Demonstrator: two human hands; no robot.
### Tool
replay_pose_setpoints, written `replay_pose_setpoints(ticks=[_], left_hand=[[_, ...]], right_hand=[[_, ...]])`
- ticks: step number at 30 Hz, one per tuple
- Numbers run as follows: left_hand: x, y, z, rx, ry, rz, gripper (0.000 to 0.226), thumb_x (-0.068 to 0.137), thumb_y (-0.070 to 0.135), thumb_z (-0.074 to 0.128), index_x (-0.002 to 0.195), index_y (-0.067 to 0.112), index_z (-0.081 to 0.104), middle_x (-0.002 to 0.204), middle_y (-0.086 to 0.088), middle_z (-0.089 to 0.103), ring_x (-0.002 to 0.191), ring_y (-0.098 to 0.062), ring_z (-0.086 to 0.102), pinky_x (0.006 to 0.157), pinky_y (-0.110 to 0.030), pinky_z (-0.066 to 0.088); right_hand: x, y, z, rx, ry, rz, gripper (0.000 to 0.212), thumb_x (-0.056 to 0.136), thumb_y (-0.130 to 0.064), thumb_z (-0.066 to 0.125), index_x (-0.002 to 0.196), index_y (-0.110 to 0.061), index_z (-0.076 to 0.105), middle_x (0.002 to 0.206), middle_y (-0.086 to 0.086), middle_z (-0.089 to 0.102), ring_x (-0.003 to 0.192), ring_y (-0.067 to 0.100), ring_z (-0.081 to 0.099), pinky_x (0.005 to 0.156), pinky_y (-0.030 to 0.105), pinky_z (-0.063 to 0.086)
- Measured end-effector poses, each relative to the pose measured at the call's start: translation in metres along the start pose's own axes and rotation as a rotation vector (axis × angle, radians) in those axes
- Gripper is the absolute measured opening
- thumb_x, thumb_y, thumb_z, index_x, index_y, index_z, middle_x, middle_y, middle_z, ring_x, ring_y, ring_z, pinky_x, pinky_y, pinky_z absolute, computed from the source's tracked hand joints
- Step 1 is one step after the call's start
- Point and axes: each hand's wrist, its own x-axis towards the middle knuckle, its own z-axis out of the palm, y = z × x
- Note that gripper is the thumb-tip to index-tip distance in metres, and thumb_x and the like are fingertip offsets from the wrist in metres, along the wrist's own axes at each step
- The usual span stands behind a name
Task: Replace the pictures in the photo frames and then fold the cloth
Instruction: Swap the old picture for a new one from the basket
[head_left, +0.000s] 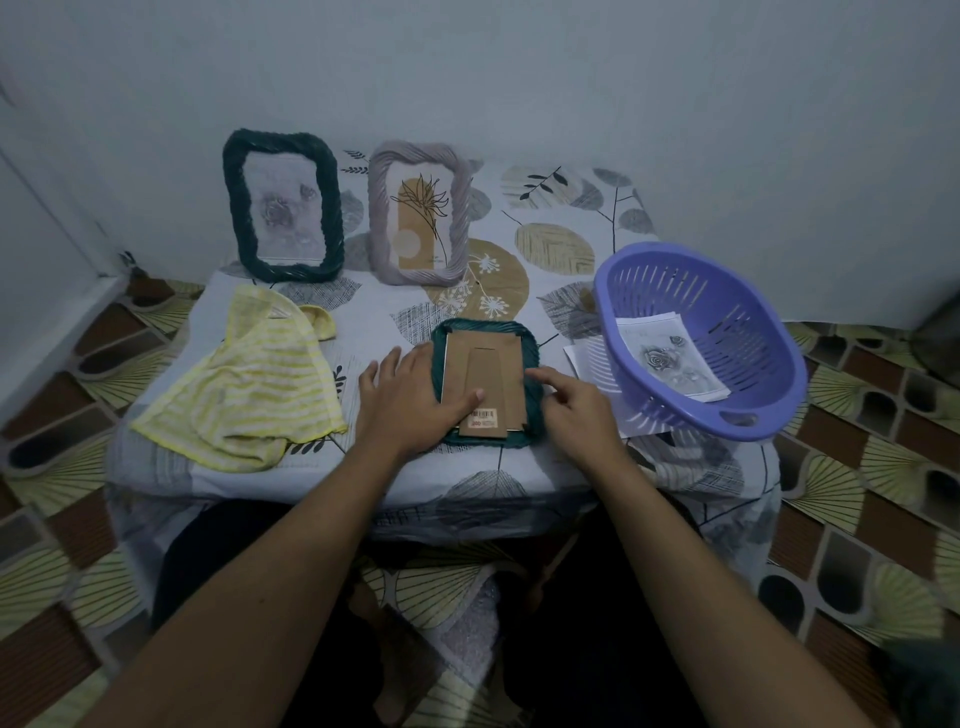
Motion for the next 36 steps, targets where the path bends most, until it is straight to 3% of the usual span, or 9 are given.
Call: replay_pose_setpoints(ticks=[3,5,11,17,19,21,23,27,36], left_hand=[[0.0,0.0,0.0,-0.015,0.032,-0.015,0.096,0.072,0.089,0.035,0.143,0.024,0.038,0.147,0.0,0.046,0.141,-0.024,0.033,0.116,-0.053,0.02],[0.0,0.001,0.0,-0.003,0.018,-0.038,0.103,0.07,0.091,0.033,0.143,0.019,0.039,0.151,-0.005,0.042,0.143,-0.024,0.031,0.117,-0.051,0.019],[-0.003,0.003,-0.007,-0.031,-0.028,-0.04,0.104,0.071,0.087,0.035,0.151,0.021,0.032,0.16,-0.009,0.03,0.149,-0.026,0.023,0.119,-0.048,0.012],[-0.004,0.001,-0.021,-0.249,-0.051,-0.126,0.084,0.085,0.074,0.043,0.149,0.021,0.039,0.163,-0.01,0.023,0.15,-0.029,0.015,0.119,-0.047,0.015],[-0.004,-0.005,-0.03,-0.392,-0.028,-0.117,0.068,0.091,0.066,0.046,0.141,0.022,0.05,0.151,-0.012,0.042,0.142,-0.031,0.032,0.117,-0.046,0.027],[-0.006,-0.01,-0.04,-0.562,-0.004,-0.099,0.049,0.093,0.056,0.05,0.128,0.024,0.06,0.122,-0.005,0.065,0.116,-0.027,0.059,0.099,-0.041,0.048],[-0.009,-0.013,-0.051,-0.67,-0.007,-0.147,0.029,0.098,0.034,0.054,0.126,0.028,0.061,0.102,0.0,0.068,0.096,-0.021,0.066,0.085,-0.035,0.053],[-0.009,-0.015,-0.072,-0.874,0.071,-0.192,0.036,0.095,0.01,0.054,0.113,0.04,0.061,0.085,-0.001,0.066,0.082,-0.02,0.066,0.074,-0.033,0.056],[-0.003,0.004,-0.094,-0.9,0.214,-0.179,0.024,0.092,0.032,0.066,0.115,0.025,0.068,0.074,0.012,0.064,0.072,-0.006,0.062,0.074,-0.031,0.053]], right_hand=[[0.006,0.001,0.009,-0.032,-0.07,-0.029,0.033,0.097,-0.017,0.054,0.126,-0.025,0.069,0.147,0.005,0.053,0.127,0.026,0.055,0.101,0.026,0.042],[0.009,0.003,0.017,-0.062,-0.087,-0.034,0.028,0.096,-0.023,0.058,0.12,-0.028,0.072,0.151,0.006,0.048,0.133,0.03,0.05,0.112,0.037,0.039],[0.01,0.0,0.03,-0.131,-0.049,-0.044,0.03,0.088,-0.028,0.066,0.116,-0.031,0.074,0.145,0.002,0.056,0.125,0.035,0.053,0.109,0.042,0.041],[0.005,-0.011,0.036,-0.084,-0.058,-0.049,0.03,0.09,-0.029,0.054,0.111,-0.03,0.075,0.132,-0.006,0.065,0.119,0.035,0.055,0.105,0.043,0.043],[0.001,-0.016,0.038,-0.067,-0.066,-0.058,0.028,0.091,-0.031,0.052,0.111,-0.033,0.072,0.121,-0.007,0.069,0.115,0.033,0.054,0.1,0.044,0.046],[-0.002,-0.022,0.039,-0.053,-0.103,-0.048,0.029,0.093,-0.03,0.051,0.116,-0.035,0.067,0.119,-0.002,0.068,0.118,0.03,0.047,0.099,0.043,0.044],[-0.004,-0.028,0.042,-0.045,-0.141,-0.046,0.034,0.093,-0.027,0.051,0.126,-0.032,0.059,0.124,0.003,0.064,0.121,0.03,0.042,0.1,0.044,0.041],[-0.008,-0.044,0.049,0.035,-0.209,-0.101,0.043,0.096,-0.026,0.053,0.139,-0.024,0.049,0.138,0.004,0.058,0.126,0.028,0.051,0.102,0.038,0.044],[-0.012,-0.07,0.06,0.325,-0.277,-0.029,0.026,0.104,-0.031,0.045,0.125,-0.023,0.059,0.125,-0.004,0.061,0.117,0.015,0.055,0.101,0.037,0.044]])
